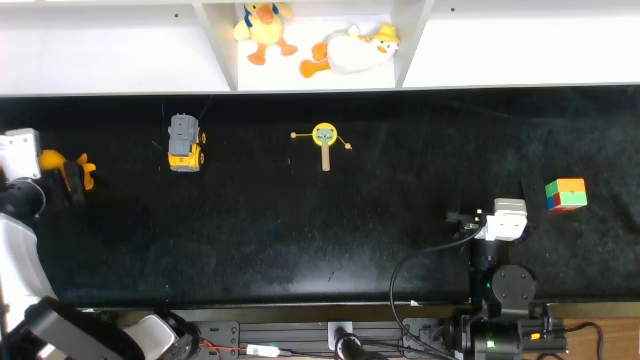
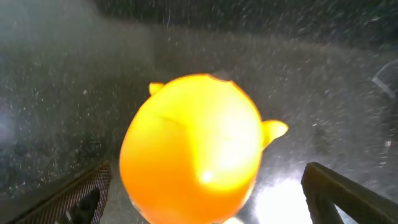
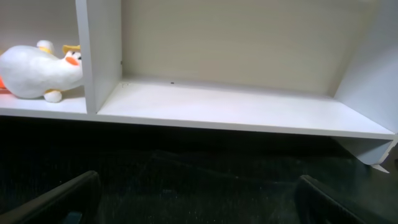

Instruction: Store Toys

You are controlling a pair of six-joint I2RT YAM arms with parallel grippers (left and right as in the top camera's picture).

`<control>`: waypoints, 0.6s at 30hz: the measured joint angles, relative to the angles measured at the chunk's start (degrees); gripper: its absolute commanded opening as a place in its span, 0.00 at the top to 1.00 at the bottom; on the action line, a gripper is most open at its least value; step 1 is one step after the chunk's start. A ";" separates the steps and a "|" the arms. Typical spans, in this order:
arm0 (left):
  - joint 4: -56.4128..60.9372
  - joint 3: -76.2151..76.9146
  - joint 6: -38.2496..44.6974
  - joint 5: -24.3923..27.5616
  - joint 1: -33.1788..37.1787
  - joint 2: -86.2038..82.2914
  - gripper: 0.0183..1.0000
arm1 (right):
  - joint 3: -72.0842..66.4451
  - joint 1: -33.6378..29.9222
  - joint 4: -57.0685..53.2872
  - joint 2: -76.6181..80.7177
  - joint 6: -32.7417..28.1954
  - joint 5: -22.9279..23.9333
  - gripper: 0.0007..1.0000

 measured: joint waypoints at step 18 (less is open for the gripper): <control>0.44 0.11 0.13 -2.05 -1.70 -0.26 0.98 | 0.00 0.00 0.00 -0.02 0.00 0.00 0.01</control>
